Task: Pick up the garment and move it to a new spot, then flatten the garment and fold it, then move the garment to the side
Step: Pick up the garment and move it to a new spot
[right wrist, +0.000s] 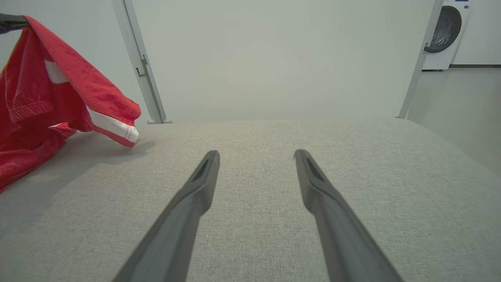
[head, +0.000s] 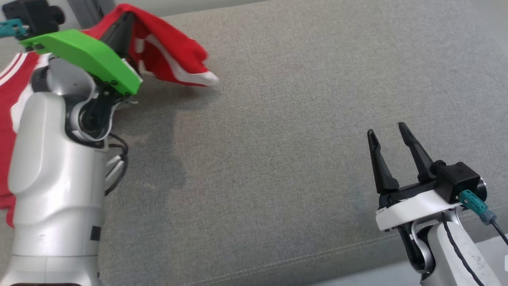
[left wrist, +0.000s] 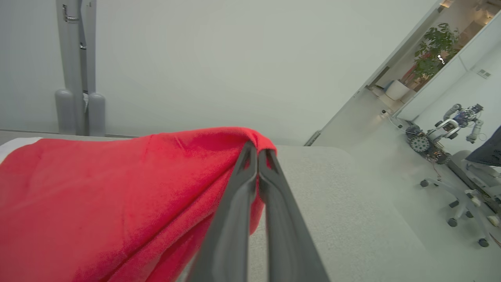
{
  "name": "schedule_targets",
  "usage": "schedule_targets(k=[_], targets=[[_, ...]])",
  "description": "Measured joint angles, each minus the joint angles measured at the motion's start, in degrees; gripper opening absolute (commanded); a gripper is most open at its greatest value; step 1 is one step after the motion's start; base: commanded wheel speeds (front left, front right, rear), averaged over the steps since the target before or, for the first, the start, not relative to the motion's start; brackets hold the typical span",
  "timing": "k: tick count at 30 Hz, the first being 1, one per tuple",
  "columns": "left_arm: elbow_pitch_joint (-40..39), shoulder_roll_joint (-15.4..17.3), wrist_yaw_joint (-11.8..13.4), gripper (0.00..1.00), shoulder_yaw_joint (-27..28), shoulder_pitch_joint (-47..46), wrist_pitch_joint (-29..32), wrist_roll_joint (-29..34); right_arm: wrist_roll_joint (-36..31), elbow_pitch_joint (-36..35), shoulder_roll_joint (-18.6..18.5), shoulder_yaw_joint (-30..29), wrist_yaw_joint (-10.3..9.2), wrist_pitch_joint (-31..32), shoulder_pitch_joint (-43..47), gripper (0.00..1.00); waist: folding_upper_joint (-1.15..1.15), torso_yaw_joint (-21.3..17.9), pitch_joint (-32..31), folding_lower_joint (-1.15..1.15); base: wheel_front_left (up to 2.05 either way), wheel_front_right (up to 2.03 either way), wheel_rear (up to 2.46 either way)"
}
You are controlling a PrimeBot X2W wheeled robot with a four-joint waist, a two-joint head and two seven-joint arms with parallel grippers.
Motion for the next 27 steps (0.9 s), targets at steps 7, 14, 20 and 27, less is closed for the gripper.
schedule_targets(k=[7,14,20,27], targets=[[-4.7,-8.5,0.0,0.00,0.0,-1.3,9.1,-9.8,0.0,1.8,1.8,2.0,0.87,0.0,0.2,1.00,0.00,-0.2,-4.0,0.00,0.00,0.00,0.00],[-8.4,-5.8,2.7,0.00,-3.5,0.3,16.8,-13.1,-0.1,2.5,1.9,3.0,1.36,0.0,1.2,1.00,0.00,-1.8,-6.4,-0.01,0.00,0.00,0.00],[-9.5,-5.0,5.7,0.00,-7.0,6.1,19.7,-13.5,-0.2,2.2,2.3,3.4,1.86,0.0,1.2,1.00,0.00,-3.5,-5.8,-0.01,0.00,0.00,0.00],[-12.2,-4.4,8.0,0.00,-8.7,10.1,18.9,-13.5,-0.2,2.2,2.9,4.0,2.10,0.0,1.1,1.00,0.00,-6.0,-4.0,-0.01,0.00,0.00,0.00]])
